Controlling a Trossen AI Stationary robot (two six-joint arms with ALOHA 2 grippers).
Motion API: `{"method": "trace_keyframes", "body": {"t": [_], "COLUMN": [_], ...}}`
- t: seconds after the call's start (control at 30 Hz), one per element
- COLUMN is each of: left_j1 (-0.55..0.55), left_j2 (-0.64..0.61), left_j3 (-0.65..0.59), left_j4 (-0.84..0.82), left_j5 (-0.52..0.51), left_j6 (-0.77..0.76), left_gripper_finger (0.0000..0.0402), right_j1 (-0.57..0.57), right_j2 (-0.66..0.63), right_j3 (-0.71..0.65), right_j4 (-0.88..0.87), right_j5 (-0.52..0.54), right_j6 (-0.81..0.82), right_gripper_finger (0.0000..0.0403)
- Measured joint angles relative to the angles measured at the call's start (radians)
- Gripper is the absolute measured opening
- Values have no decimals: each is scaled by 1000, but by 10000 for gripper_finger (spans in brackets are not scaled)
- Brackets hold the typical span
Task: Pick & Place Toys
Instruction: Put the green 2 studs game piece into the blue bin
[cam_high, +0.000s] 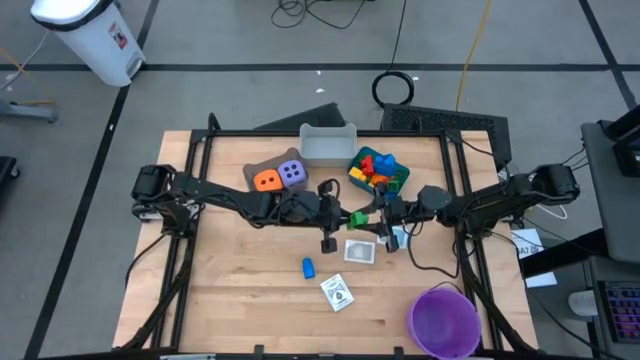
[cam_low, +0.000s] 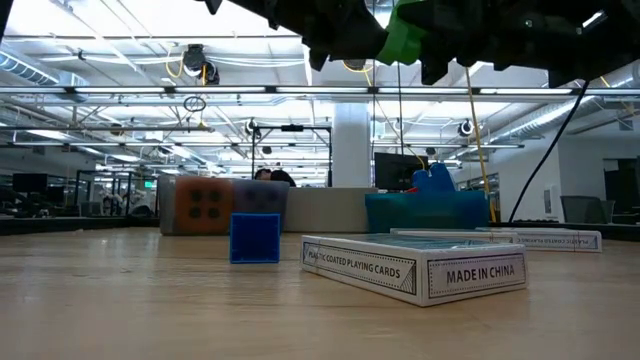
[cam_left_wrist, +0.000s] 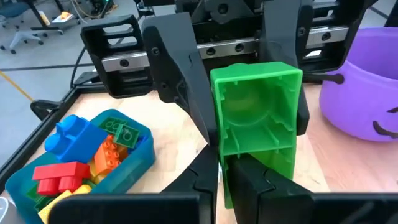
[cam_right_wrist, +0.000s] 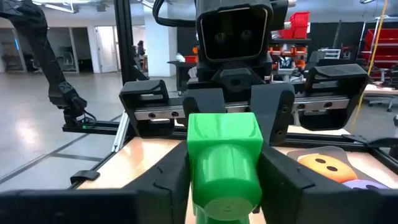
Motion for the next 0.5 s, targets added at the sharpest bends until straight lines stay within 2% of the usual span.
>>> {"method": "trace_keyframes", "body": {"t": [0.33, 0.4, 0.5], "left_j1": [-1, -2, -15], "left_j2": [0, -1, -18], "left_j3": [0, 0, 0], "left_j4": [-2, -7, -13], "left_j5": [-33, -48, -65], "left_j6": [-27, -27, -25], "left_gripper_finger": [35, 51, 97], "right_j1": [-1, -1, -8], "right_j2": [0, -6, -31], "right_j3": [0, 0, 0], "right_j4": [-1, -14, -61], "right_j5": [17, 48, 92], "right_j6": [28, 40, 53], "right_gripper_finger": [128, 128, 128]}}
